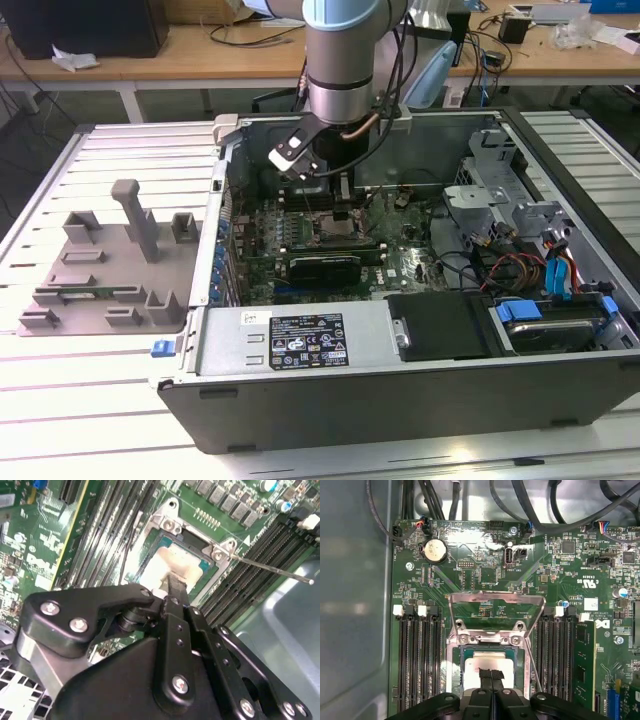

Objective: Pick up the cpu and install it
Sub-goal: 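Place the cpu into insertion slot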

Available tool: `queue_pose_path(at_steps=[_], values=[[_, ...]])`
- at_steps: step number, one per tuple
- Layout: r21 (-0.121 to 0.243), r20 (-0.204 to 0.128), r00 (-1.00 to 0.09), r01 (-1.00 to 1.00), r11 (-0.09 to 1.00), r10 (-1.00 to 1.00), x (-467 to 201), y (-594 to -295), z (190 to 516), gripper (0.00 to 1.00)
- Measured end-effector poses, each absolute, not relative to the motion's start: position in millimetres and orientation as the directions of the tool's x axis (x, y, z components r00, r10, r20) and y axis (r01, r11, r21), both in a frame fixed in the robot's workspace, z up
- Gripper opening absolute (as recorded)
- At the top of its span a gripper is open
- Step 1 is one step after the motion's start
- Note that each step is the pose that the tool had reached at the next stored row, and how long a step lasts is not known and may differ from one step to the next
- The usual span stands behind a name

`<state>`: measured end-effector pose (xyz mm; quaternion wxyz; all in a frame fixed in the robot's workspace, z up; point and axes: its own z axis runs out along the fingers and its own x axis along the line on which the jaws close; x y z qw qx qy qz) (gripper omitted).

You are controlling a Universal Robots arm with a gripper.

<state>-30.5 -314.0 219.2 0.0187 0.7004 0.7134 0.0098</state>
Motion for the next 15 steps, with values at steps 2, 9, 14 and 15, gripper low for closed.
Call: queue_pose_path(at_steps=[2,9,14,15], values=[[0.040,-0.013,-0.018,0.999,0.018,1.000,-31.4,-314.1,215.6,0.11],[0.040,-0.013,-0.017,0.999,0.018,1.000,-31.4,-314.0,207.5,0.11],[0.040,-0.014,-0.017,0.999,0.018,1.000,-31.5,-314.2,203.8,0.11],[0.040,-0.014,-0.017,0.999,0.018,1.000,-31.5,-314.2,203.7,0.11]])
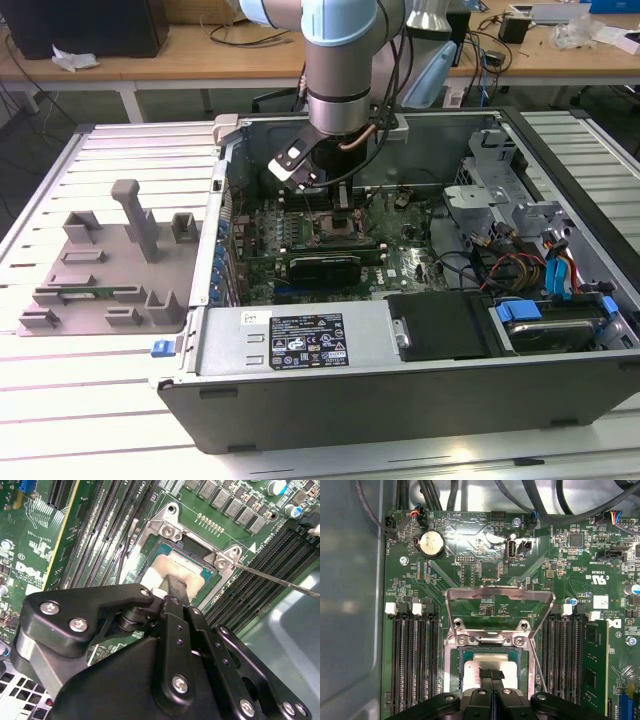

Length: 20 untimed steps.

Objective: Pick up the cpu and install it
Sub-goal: 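Place the cpu into insertion slot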

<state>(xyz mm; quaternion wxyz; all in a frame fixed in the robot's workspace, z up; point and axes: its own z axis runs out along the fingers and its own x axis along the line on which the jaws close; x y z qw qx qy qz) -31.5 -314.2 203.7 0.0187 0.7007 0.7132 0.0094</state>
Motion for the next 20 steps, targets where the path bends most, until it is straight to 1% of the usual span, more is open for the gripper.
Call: queue_pose_path(at_steps=[11,20], values=[[0.041,-0.009,-0.017,0.999,0.018,1.000,-31.3,-313.7,204.4,0.11],[0.040,-0.011,-0.017,0.999,0.018,1.000,-31.4,-313.9,233.5,0.11]])
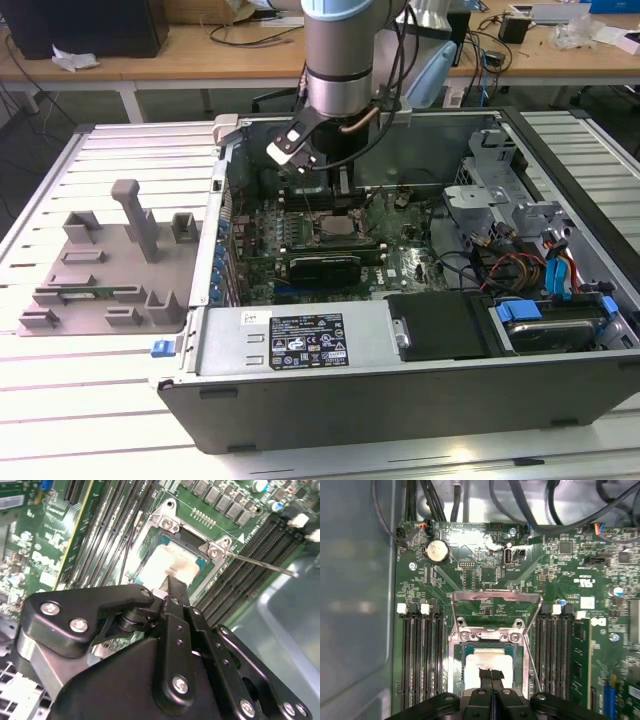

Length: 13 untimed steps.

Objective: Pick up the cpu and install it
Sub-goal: 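Place the cpu into insertion slot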

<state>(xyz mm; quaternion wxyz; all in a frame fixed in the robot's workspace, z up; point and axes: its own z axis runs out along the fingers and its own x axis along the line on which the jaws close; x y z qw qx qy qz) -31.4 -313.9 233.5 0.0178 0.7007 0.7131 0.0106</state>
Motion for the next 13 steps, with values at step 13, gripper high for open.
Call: queue_pose_path(at_steps=[13], values=[[0.040,-0.011,-0.012,0.999,0.013,1.000,-31.4,-313.9,261.2,0.11]])
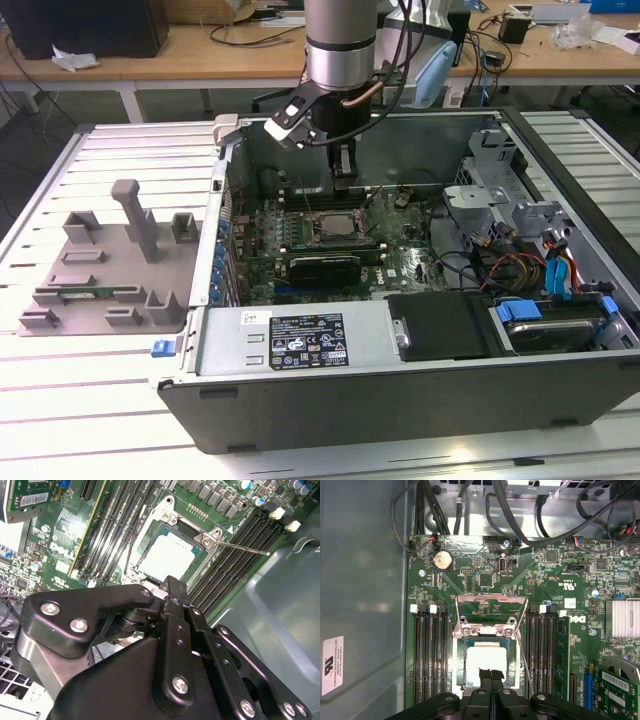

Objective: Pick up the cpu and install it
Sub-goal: 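Place the cpu into insertion slot, then close the cpu cover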

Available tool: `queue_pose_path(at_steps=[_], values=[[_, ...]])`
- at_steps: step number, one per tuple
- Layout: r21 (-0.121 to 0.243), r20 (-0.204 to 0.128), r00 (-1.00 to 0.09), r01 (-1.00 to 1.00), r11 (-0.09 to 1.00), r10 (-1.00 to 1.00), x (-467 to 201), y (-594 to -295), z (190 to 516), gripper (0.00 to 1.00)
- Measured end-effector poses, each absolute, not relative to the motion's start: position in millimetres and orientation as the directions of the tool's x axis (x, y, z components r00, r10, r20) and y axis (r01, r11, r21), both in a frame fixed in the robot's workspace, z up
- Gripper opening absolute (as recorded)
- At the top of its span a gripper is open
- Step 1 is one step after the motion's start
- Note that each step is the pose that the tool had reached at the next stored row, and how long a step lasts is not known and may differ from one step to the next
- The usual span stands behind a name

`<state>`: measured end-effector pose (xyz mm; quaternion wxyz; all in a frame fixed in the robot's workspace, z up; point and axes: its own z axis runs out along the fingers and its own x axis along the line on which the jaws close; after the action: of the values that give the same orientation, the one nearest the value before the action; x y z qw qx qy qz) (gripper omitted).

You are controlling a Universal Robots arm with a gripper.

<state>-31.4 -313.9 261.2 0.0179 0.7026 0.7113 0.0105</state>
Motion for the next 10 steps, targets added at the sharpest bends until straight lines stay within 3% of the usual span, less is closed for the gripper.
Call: queue_pose_path(at_steps=[10], values=[[0.040,-0.011,-0.001,0.999,0.002,1.000,-31.4,-313.9,261.2,0.11]])
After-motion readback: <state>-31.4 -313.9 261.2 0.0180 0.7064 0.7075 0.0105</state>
